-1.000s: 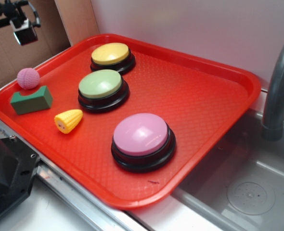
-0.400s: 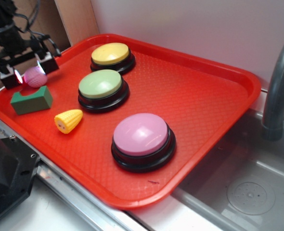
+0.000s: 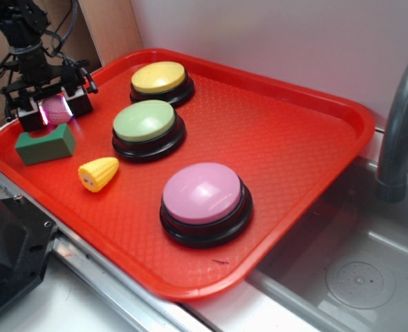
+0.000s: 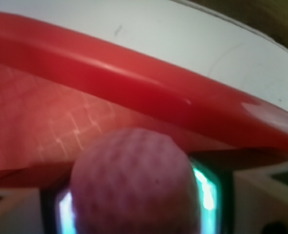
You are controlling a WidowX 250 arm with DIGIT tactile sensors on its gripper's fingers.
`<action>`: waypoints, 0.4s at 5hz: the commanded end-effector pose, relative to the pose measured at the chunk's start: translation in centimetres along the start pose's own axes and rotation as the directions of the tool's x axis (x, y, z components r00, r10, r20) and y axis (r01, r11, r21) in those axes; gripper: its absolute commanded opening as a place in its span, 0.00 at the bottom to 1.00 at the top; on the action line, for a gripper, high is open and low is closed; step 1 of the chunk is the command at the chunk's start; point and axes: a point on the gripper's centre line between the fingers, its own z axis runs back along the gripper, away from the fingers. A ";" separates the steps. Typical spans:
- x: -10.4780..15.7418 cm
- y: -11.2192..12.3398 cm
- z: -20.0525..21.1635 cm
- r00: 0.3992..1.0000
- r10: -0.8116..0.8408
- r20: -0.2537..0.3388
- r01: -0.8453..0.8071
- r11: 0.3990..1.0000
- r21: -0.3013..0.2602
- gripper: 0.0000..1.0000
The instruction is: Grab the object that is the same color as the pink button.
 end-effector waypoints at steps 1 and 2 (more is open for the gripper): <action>-2.8 -1.3 10.5 0.869 -0.451 0.204 0.471 0.880 -0.061 0.00; -5.6 -3.1 14.6 0.736 -0.644 0.206 0.672 0.733 -0.106 0.00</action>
